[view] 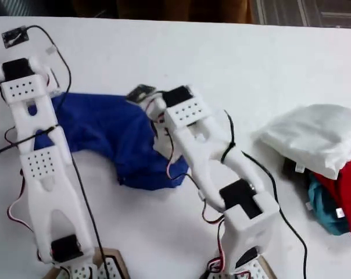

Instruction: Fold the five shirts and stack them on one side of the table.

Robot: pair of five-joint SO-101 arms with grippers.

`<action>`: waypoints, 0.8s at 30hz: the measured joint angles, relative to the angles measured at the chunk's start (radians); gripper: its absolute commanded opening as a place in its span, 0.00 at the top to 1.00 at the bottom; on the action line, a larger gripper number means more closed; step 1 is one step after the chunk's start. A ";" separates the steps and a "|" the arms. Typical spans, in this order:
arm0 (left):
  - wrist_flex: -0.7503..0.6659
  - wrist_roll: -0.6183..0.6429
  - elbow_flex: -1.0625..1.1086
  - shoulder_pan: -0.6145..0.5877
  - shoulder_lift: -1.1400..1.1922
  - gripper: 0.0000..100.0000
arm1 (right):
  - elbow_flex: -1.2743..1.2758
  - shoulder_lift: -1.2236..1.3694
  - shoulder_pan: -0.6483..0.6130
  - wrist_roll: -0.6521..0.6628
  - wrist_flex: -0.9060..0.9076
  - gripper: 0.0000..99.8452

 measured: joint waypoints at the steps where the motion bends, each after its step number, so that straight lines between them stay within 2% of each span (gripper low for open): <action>1: 0.000 0.002 0.038 0.005 0.000 0.98 | 0.026 0.000 0.000 0.000 -0.025 0.98; 10: 0.000 -0.002 0.279 0.012 -0.011 0.98 | 0.201 0.000 -0.012 0.000 -0.187 0.98; 17: -0.012 -0.002 0.295 0.012 -0.018 0.98 | 0.244 -0.002 -0.100 0.002 -0.190 0.98; 24: -0.020 -0.060 0.296 -0.005 -0.018 0.98 | 0.244 -0.002 -0.209 0.002 -0.112 0.98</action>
